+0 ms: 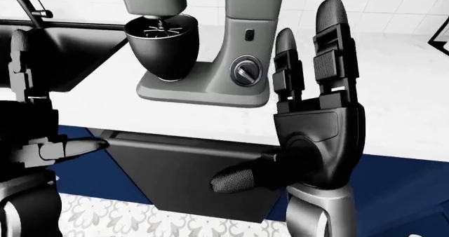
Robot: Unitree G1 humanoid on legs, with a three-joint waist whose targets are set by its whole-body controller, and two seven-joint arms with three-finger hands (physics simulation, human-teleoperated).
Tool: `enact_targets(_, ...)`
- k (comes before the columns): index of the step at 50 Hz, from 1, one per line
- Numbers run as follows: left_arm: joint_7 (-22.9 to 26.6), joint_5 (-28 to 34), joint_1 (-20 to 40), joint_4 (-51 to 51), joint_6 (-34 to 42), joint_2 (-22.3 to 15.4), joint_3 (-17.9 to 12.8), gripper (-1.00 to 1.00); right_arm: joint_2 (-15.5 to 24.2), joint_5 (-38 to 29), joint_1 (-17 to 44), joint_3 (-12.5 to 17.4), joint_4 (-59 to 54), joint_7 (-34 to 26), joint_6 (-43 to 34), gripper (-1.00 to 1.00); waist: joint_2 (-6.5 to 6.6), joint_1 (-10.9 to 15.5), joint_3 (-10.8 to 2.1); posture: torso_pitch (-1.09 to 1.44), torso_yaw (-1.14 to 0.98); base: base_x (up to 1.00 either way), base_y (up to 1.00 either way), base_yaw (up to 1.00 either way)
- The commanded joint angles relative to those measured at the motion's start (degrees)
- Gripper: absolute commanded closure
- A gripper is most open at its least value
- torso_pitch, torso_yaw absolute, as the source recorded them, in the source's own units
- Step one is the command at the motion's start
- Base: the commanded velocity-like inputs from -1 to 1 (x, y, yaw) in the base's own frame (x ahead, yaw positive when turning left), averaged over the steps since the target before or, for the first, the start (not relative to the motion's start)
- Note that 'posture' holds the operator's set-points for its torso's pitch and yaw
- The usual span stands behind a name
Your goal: Open the stand mixer head.
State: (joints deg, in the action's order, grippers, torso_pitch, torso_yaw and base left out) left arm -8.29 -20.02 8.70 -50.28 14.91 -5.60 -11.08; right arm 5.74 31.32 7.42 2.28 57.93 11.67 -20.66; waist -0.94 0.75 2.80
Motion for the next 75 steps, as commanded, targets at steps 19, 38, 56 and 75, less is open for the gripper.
enact_targets(19, 0.06, 0.16, 1.27, -2.24, -1.25, -0.47, -0.62, -1.00, 0.33, -0.33, 0.86, -0.61, 2.07, -0.56, 1.93, -1.00, 0.84, -0.84, -1.86, 0.00, 0.00, 0.18, 0.00, 0.00)
enact_targets(38, 0.13, 0.26, 1.08, -2.31, -1.31, -0.19, -0.22, -1.00, 0.99, 1.35, 1.21, -0.20, 2.07, 0.42, 2.56, -1.00, -1.70, 0.34, -0.80, 0.00, 0.00, 0.32, 0.00, 0.00)
enact_targets(56, 0.81, 1.35, 0.71, -2.26, -2.09, 0.08, 0.23, -1.00, 0.41, 0.70, 0.70, -0.38, 2.07, -0.45, 2.09, -1.00, 0.13, -0.69, -1.93, 0.00, 0.00, 0.00, 0.00, 0.00)
enact_targets(75, 2.10, 2.46, 0.65, -2.33, -1.93, 0.06, 0.30, -1.00, 0.25, 0.85, 0.29, -0.44, 2.07, -0.87, 2.05, -1.00, 0.48, -0.85, -6.17, -0.14, 0.00, 0.00, 0.00, 0.00)
